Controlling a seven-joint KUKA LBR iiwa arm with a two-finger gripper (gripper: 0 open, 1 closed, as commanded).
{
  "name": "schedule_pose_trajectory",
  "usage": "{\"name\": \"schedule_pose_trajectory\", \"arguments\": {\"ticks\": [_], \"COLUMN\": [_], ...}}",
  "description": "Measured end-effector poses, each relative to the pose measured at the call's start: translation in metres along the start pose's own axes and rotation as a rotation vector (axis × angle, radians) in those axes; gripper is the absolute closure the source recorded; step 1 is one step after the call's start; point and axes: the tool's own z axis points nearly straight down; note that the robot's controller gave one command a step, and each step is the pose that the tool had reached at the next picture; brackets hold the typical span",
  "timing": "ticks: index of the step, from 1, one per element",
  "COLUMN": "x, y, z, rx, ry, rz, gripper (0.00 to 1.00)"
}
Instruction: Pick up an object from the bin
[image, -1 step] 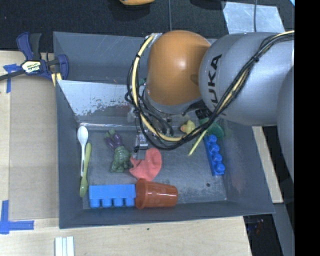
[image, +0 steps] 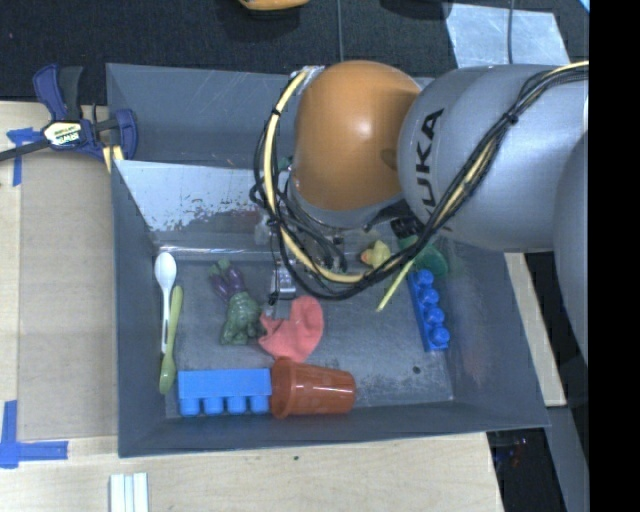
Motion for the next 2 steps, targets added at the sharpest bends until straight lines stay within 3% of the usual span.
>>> {"name": "schedule_pose_trajectory", "arguments": {"ticks": [1,2], "x": [0.027,0.017], "y": [-0.013,-0.040], "z": [0.032,0.096], "rx": [-0.003,-0.001], "ry": [-0.009,-0.006], "rz": [0.083,0.046], "gripper": [0.00,0.00]}}
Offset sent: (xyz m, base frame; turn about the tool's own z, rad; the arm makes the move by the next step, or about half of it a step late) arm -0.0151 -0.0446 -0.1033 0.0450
